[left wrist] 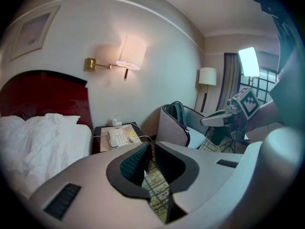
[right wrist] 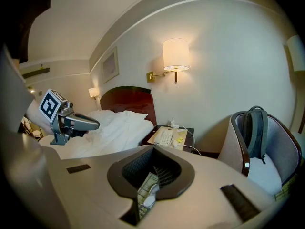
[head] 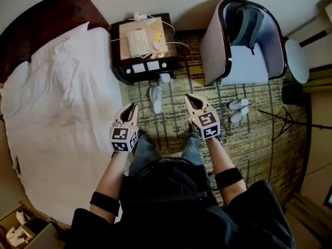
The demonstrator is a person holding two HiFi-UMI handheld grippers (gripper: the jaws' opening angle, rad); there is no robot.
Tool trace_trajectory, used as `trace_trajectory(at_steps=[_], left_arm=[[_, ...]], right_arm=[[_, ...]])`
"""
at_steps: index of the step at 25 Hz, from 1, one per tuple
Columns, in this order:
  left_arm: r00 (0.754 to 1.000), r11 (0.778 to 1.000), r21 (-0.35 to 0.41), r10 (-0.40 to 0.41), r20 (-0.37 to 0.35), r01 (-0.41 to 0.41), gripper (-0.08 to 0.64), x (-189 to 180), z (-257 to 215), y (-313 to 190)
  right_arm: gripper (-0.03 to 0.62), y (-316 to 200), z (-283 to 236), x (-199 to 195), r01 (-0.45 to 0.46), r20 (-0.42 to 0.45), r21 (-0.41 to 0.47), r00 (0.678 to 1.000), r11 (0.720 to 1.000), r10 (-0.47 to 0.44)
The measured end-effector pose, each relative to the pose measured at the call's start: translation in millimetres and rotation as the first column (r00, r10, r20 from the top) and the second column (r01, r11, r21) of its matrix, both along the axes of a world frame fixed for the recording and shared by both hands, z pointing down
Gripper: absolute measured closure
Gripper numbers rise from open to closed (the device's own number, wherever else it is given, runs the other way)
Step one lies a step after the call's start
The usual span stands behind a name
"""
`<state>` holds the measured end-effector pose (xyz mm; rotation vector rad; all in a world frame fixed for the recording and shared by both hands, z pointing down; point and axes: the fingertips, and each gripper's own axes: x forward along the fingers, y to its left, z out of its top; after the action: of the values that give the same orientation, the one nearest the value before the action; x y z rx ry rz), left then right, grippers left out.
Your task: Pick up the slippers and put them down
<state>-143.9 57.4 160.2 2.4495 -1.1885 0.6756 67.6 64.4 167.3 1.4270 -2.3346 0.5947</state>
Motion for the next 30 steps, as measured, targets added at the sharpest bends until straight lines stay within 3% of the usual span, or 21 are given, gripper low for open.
trace_trajectory(at_steps=[6, 13, 19, 26, 30], left_arm=[[0.998, 0.996, -0.065, 0.060, 0.014, -0.059, 0.446, 14, 34, -7], [0.995, 0.973, -0.208, 0.101, 0.020, -0.095, 0.331, 28, 113, -5], [0.998, 0.950, -0.308, 0.057, 0.040, -0.042, 0.239, 28, 229, -6], [0.997, 0.917, -0.399, 0.021, 0.070, 0.008, 0.227, 30, 393, -9], [0.995, 0.893, -0.450, 0.017, 0.101, 0.031, 0.196, 32, 504, -8]], right_arm=[[0.591, -9, 31, -18, 0.008, 0.001, -0.033, 1.000, 0.999, -0.008], [0.591, -22, 90, -36, -0.036, 0.017, -0.094, 0.999, 0.995, 0.038], [0.591, -43, 179, -49, -0.071, 0.045, -0.129, 0.996, 0.989, 0.077], [0.591, -59, 330, -64, -0.072, 0.042, -0.182, 0.996, 0.981, 0.081], [0.591, -62, 439, -60, -0.097, -0.005, -0.228, 0.995, 0.969, 0.098]])
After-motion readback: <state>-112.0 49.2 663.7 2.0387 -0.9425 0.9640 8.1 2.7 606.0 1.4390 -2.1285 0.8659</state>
